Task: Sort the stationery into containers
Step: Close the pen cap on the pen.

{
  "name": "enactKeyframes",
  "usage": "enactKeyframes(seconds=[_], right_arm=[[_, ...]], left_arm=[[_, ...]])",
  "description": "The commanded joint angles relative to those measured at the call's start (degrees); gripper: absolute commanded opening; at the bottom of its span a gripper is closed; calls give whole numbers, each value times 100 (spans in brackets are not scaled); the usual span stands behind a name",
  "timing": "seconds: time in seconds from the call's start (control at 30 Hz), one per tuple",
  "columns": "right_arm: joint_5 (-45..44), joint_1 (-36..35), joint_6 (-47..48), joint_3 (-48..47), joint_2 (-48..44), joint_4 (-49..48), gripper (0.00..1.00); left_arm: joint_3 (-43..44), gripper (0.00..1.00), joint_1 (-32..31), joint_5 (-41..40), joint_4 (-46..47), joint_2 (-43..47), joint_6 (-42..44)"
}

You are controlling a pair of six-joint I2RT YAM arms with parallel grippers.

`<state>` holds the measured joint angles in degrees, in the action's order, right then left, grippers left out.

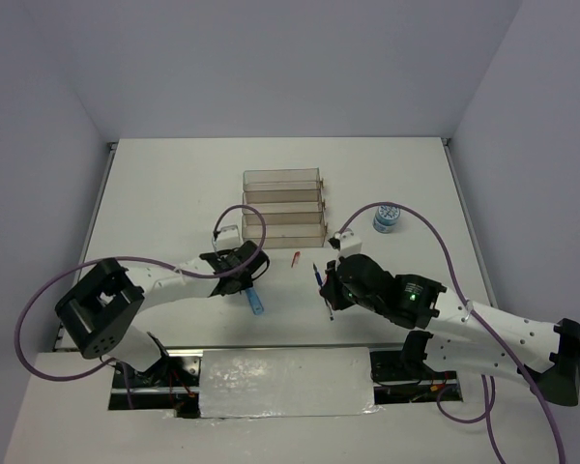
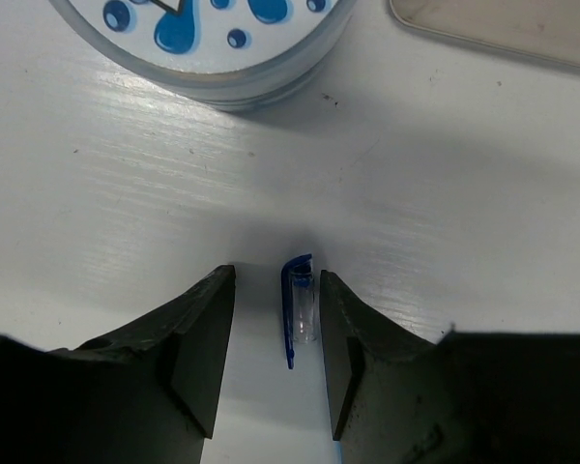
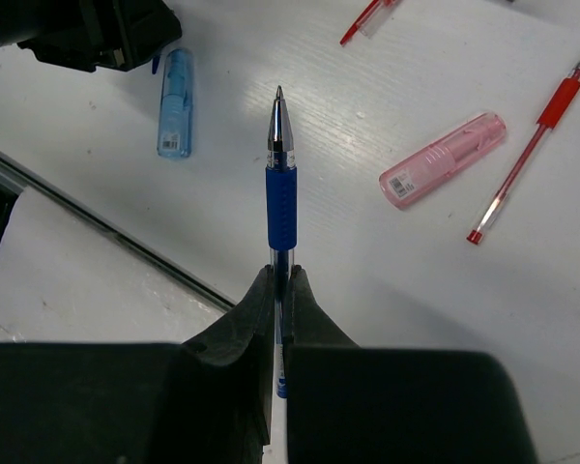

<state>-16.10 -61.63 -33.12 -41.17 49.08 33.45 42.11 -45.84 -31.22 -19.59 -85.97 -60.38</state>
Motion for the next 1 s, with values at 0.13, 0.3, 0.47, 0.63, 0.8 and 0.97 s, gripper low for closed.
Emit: enactKeyframes(seconds=[0.13, 0.3, 0.47, 0.63, 0.8, 0.97], right_arm=[[-7, -7, 52, 65, -179, -216, 0], [-7, -7, 60, 127, -311, -199, 0], [10, 1, 122, 161, -408, -251, 0], [264, -7, 175, 337, -548, -602, 0], [379, 1, 227, 513, -645, -892, 0], [450, -16, 219, 820, -611, -1473, 0]], left_arm=[[96, 46, -223, 151, -379, -288, -272], [87, 35, -276, 195, -361, -455, -334], [87, 0, -276, 126, -449, -508, -431], [43, 0, -276, 37, -370, -167, -378], [-80, 0, -276, 143, -1, 335, 25], [-194, 0, -276, 82, 123, 1196, 193]])
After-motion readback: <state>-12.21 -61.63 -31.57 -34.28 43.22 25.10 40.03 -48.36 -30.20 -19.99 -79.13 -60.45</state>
